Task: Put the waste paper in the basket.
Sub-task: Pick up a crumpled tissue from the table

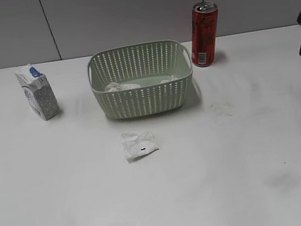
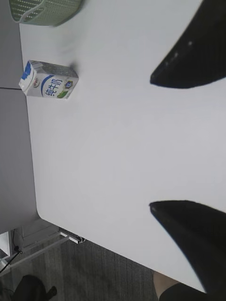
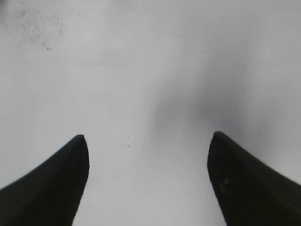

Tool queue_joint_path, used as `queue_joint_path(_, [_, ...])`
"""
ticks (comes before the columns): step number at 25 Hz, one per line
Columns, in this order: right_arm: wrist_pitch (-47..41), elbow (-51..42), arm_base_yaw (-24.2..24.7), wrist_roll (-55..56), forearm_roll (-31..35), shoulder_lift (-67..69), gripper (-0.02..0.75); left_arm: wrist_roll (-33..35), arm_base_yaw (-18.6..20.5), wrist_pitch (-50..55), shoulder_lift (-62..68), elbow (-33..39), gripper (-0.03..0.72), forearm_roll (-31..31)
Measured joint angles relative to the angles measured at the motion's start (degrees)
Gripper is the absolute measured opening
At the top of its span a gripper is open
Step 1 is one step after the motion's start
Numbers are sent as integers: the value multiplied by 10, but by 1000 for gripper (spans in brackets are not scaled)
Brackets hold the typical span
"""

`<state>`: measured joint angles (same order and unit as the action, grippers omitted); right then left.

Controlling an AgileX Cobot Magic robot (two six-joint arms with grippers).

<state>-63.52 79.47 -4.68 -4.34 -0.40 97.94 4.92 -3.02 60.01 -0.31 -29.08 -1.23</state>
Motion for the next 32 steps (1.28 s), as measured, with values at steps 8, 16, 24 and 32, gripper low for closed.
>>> queue_joint_path(8, [142, -309, 0, 19, 9, -219, 593, 0, 0, 0, 0, 0, 544, 0])
queue_joint_path(16, [155, -500, 0, 22, 14, -420, 593, 0, 0, 0, 0, 0, 544, 0])
queue_joint_path(24, [107, -545, 0, 23, 39, -644, 592, 0, 0, 0, 0, 0, 544, 0])
queue_joint_path(32, [98, -551, 0, 23, 39, -862, 592, 0, 0, 0, 0, 0, 544, 0])
